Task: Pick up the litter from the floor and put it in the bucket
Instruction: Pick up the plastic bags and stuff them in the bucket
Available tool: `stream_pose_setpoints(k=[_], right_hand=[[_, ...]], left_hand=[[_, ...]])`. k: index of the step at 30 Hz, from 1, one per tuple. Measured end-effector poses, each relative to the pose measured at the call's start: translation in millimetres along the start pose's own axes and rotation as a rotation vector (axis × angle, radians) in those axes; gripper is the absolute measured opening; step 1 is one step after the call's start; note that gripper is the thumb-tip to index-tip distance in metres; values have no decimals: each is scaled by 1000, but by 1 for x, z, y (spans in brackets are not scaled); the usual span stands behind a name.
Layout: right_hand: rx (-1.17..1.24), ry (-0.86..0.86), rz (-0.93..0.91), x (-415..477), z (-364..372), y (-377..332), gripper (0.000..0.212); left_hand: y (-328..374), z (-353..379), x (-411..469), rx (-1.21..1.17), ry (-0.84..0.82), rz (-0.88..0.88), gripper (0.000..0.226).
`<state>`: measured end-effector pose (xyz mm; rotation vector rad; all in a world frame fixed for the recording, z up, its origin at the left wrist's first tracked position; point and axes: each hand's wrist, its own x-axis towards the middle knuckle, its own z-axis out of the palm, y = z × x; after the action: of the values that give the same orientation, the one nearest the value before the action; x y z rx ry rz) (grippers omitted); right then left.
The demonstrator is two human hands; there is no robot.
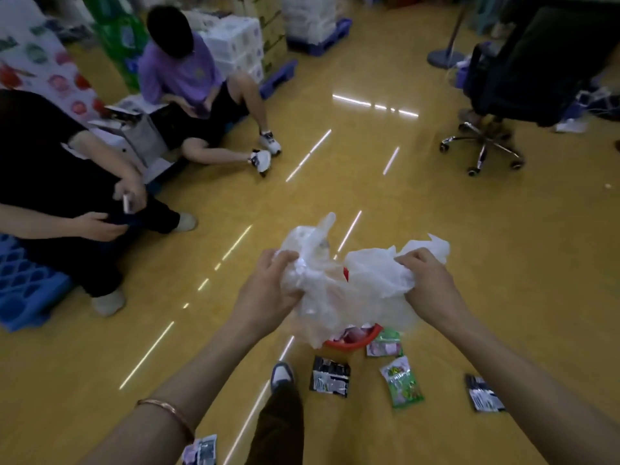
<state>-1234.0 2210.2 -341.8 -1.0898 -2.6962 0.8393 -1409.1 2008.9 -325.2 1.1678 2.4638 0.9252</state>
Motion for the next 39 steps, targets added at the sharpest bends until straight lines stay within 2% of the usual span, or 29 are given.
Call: stream_pose_setpoints(k=[9,14,21,23,28,33,35,37,39], right_hand=[[-61,12,209,83,24,24,41],[-58,-130,262,99,57,58,40],[-69,-247,277,157,118,111,48],[-80,-306,270,174,143,129,51],[-85,-423,240,197,232,181,42],[-159,-495,236,211,330,225,47],[-144,-419,286,216,365,240,50],[-110,-374,330,215,396,251,65],[-98,-487,303,208,423,259,82]], left_hand=[[-59,38,134,-40,-192,55,50],[-90,74,174,48,-354,8,50],[-149,158,199,406,-451,-9,53],[-166,185,203,440,-459,-34,52],[-213,263,210,457,-571,-176,51],[-267,354,214,414,-677,-63,33],[-286,386,212,413,-685,-5,37],[-303,412,205,439,-681,50,47],[-317,429,195,428,-720,80,54]])
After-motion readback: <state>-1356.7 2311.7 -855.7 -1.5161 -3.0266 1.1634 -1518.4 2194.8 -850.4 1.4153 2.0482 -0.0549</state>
